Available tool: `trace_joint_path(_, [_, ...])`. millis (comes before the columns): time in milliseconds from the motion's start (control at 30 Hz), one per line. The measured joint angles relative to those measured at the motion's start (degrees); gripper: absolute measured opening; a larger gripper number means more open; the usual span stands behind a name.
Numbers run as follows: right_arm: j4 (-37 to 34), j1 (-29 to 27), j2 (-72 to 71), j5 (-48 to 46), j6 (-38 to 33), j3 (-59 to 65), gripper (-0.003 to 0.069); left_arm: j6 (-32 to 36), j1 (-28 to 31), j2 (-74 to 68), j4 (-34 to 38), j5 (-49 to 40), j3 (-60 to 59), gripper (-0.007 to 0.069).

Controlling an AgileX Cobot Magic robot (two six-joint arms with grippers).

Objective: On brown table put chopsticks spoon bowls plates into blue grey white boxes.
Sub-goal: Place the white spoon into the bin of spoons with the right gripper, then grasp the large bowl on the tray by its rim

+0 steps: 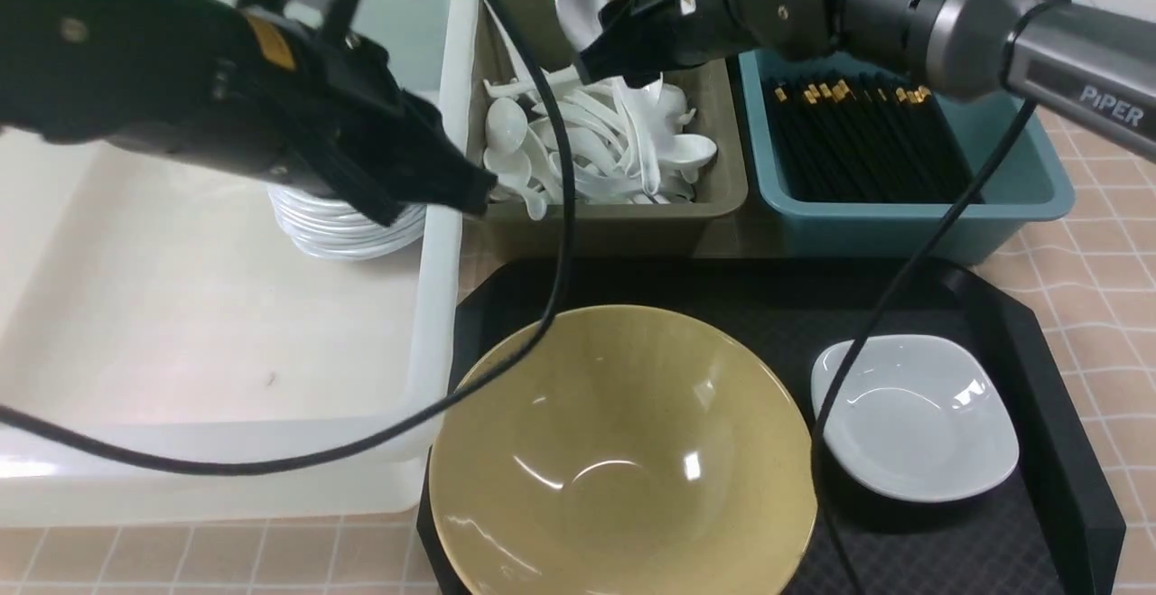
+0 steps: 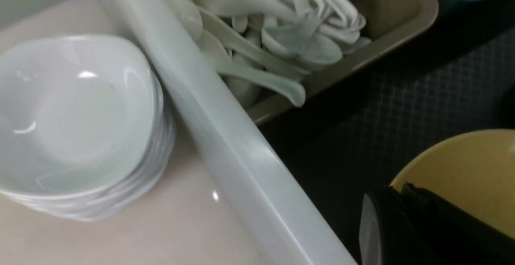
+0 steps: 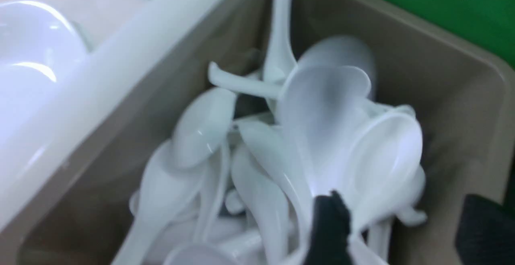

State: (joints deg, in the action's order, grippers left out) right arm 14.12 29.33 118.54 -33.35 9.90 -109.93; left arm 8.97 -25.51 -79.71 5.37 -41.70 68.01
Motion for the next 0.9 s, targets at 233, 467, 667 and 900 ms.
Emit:
trace_joint_path(233, [-0.21,0.39,-2.53,-22.74,-9.90,-8.60,0.0681,3.75,0.00,-10.29,4.73,-12.64,11.54,0.0110])
trace_joint_path(467, [-6.35,0.64,-8.54,-37.17,-18.89,-7.41,0.0622,15.73,-0.06,-20.00,8.72,-21.83,22.37,0.0365])
trace_joint_path(667, [-11.56,0.80,-20.35,-38.26,-20.90,6.13,0.0503,22.25,-3.29,-25.85,8.09,-23.77,23.08,0.0500])
trace_joint_path(900, [-11.61,0.80,-31.01,-38.40,-20.85,16.76,0.0441,22.88,-6.89,-30.96,3.19,-17.20,23.08,0.0512])
